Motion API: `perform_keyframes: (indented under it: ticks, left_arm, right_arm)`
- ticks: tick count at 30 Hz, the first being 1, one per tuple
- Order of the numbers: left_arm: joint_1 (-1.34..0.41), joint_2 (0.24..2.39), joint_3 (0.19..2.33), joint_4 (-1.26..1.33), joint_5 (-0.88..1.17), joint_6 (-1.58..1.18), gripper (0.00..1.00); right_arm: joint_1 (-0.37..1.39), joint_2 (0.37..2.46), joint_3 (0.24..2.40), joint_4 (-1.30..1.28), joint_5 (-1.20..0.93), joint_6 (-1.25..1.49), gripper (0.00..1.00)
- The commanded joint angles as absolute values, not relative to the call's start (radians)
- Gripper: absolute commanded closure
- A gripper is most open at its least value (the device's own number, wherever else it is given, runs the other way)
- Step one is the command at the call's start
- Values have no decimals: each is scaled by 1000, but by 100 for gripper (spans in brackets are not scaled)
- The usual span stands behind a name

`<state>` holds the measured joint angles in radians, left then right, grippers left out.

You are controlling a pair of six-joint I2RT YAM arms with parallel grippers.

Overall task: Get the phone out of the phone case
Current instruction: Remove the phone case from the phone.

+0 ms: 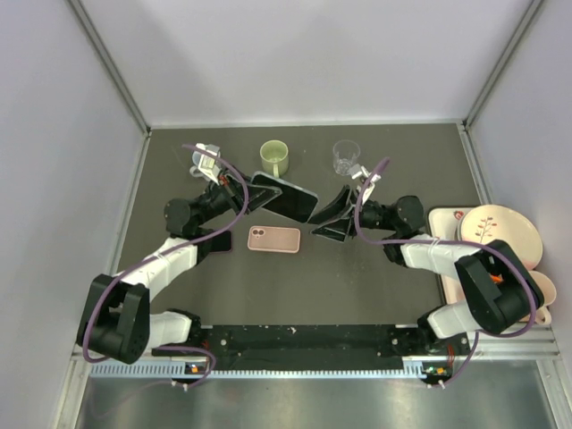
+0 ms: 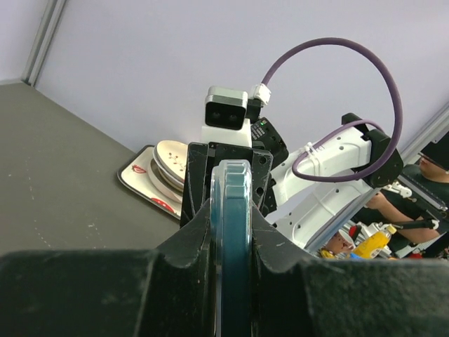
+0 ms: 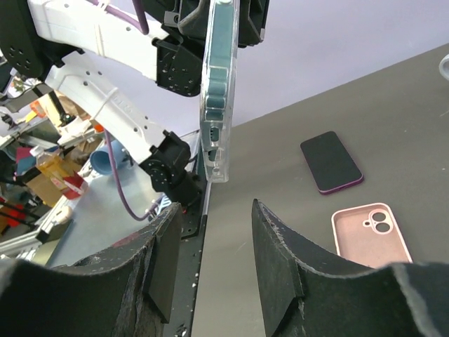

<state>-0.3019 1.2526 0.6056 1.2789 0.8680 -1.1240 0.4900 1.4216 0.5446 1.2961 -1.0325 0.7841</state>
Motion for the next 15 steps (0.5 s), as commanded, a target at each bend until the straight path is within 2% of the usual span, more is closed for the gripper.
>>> perform_keyframes:
  ticks: [1, 15]
  left_arm:
    - [-311, 1230, 595, 1551, 810, -1155, 100]
    - [-325, 1252, 572, 1536, 772, -1173, 100]
  right_arm:
    - [497, 1393, 569, 1575, -1014, 796, 56]
    - [463, 1345, 546, 1585, -931, 767, 60]
